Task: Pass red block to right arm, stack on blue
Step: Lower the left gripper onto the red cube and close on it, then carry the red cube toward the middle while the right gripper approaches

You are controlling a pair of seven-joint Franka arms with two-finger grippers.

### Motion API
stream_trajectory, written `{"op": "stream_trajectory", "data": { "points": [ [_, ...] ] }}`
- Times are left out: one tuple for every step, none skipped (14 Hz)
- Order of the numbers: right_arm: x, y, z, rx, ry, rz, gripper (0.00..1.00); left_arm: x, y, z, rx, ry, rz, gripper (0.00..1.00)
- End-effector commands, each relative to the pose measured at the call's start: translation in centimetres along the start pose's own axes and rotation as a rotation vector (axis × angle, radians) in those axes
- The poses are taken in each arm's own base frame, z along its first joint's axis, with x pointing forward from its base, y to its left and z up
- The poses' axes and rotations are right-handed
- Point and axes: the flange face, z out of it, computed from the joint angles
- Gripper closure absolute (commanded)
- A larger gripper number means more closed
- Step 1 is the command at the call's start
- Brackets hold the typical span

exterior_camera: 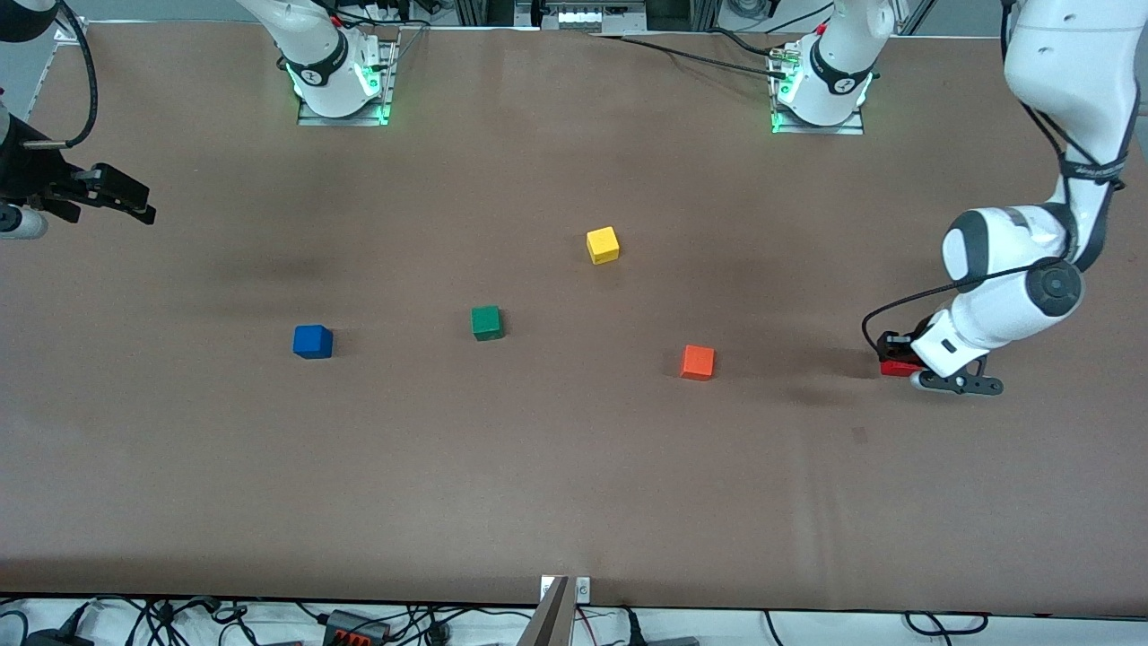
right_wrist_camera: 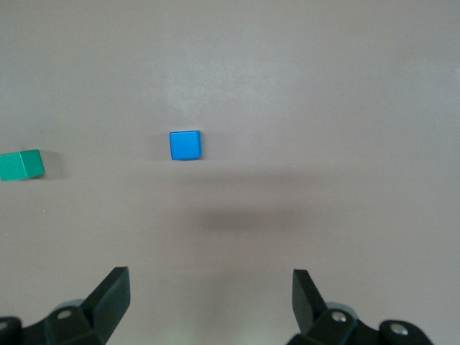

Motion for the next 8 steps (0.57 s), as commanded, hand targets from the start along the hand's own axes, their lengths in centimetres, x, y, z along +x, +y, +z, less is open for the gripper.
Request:
{"op": "stream_trajectory", "data": {
  "points": [
    [-0.1,-2.5,0.6,0.063,-0.021,-0.039,0.00,1.3,1.0,-6.0,0.006,-0.012,0.133,0.72],
    [0.1,-3.4,0.8,0.122,-0.023,-0.040,0.00,1.4,1.3,-7.5,0.003,-0.021,0.188,0.72],
    [0.5,-4.3,1.9,0.178,-0.049,-0.039,0.00,1.7,1.7,-9.3,-0.009,-0.030,0.244,0.72],
    [0.8,-5.8,2.6,0.236,-0.070,-0.051,0.00,2.1,2.5,-11.1,-0.021,-0.049,0.287,0.72],
    [1.3,-6.9,3.4,0.286,-0.086,-0.055,0.00,2.4,2.6,-12.7,-0.035,-0.081,0.319,0.72],
    [1.7,-8.3,4.3,0.342,-0.106,-0.060,0.00,2.5,2.6,-13.9,-0.048,-0.101,0.337,0.72],
    [2.1,-9.5,5.3,0.410,-0.130,-0.061,0.00,2.4,2.9,-14.5,-0.077,-0.111,0.363,0.73],
    [2.5,-10.3,6.3,0.482,-0.148,-0.084,0.00,2.2,3.2,-14.8,-0.114,-0.108,0.404,0.74]
  ]
}}
